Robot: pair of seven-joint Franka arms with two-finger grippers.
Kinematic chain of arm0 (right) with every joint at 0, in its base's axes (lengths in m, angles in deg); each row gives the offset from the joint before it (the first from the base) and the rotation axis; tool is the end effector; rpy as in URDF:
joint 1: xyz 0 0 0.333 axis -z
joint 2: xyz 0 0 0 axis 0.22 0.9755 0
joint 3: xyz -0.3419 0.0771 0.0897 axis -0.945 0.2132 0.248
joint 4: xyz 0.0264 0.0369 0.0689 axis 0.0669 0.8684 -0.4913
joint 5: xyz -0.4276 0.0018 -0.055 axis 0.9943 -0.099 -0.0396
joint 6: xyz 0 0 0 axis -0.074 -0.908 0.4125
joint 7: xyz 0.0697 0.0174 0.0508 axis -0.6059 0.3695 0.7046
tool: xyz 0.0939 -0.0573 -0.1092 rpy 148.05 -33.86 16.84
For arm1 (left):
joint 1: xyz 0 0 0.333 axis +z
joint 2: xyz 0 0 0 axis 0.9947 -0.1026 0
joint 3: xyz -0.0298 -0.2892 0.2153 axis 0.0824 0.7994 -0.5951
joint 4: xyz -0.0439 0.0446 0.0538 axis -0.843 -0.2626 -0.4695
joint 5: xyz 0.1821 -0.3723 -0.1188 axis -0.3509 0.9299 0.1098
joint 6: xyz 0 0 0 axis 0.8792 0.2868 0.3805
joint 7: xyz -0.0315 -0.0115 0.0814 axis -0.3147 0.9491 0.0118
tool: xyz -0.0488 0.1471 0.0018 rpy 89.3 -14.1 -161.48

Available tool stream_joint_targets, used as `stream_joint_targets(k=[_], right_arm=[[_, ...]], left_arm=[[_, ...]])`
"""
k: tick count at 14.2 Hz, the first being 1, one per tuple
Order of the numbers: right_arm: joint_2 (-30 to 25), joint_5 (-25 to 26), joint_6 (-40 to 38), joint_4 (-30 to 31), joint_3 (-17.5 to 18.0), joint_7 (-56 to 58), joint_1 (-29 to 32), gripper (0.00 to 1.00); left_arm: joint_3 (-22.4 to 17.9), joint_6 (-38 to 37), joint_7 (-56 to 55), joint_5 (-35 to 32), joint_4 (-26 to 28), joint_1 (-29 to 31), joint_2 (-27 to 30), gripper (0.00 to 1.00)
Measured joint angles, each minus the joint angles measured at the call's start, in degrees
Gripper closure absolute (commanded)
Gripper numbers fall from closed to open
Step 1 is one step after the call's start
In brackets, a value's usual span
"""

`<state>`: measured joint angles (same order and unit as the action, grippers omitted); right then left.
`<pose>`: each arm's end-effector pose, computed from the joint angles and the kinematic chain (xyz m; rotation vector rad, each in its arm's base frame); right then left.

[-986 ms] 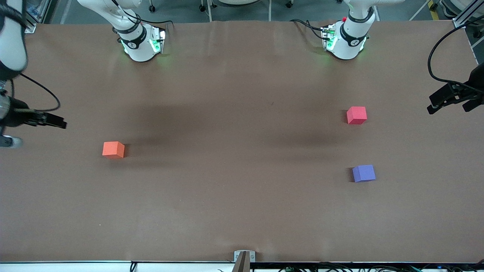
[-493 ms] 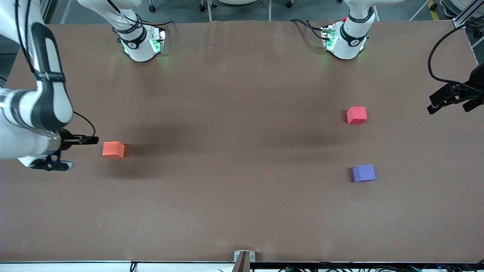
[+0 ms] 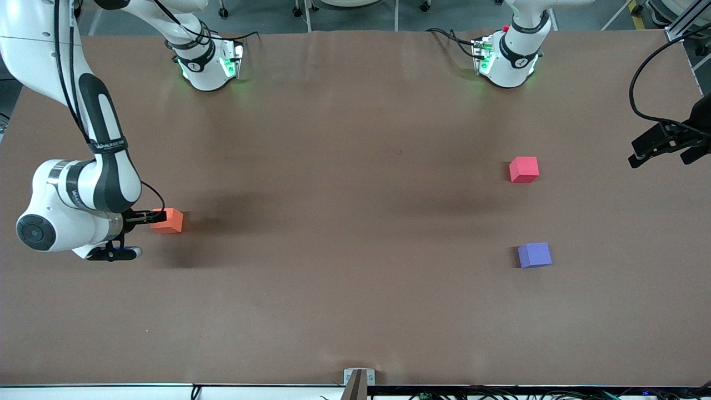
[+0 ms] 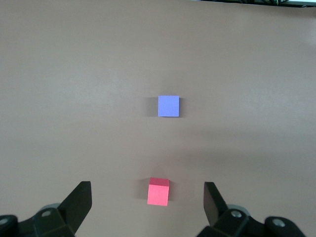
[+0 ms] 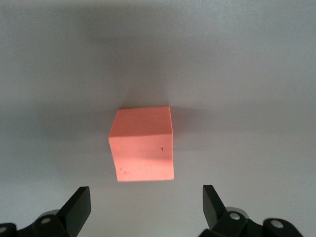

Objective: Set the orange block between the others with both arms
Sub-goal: 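Close the right gripper on the orange cube and lift it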

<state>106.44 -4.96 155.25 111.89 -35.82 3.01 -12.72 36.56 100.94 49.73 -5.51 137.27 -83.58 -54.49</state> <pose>0.6599 -0.0584 0.2259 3.0707 0.0181 -0.5894 0.6142 -0.0033 0.6402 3.1287 0.0963 0.1665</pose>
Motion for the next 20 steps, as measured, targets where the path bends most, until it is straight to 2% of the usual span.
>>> stream_joint_targets(k=[4,12,15,17,19,20], right_arm=[[0.64,0.00,2.94,2.37,0.00,0.19,0.07,0.00],[4.06,-0.01,6.78,2.43,0.00,0.23,0.07,0.01],[4.86,-0.11,7.11,2.44,0.16,0.25,0.02,0.12],[5.26,-0.12,7.47,2.44,0.19,0.25,0.02,0.26],[5.49,-0.14,7.67,2.44,0.19,0.25,0.03,0.47],[5.50,-0.39,7.72,2.44,0.17,0.22,0.04,0.48]], left_arm=[[0.00,0.00,0.00,0.00,0.00,0.00,0.00,0.00],[0.00,0.00,0.00,0.00,0.00,0.01,0.00,0.00],[0.00,0.00,0.00,0.00,0.00,0.01,0.00,0.00],[0.00,0.00,0.00,0.00,0.00,0.02,0.00,0.00],[-0.01,0.00,0.00,0.00,0.00,0.03,0.00,0.00],[-0.01,0.00,0.00,0.00,0.00,0.03,0.00,0.00]])
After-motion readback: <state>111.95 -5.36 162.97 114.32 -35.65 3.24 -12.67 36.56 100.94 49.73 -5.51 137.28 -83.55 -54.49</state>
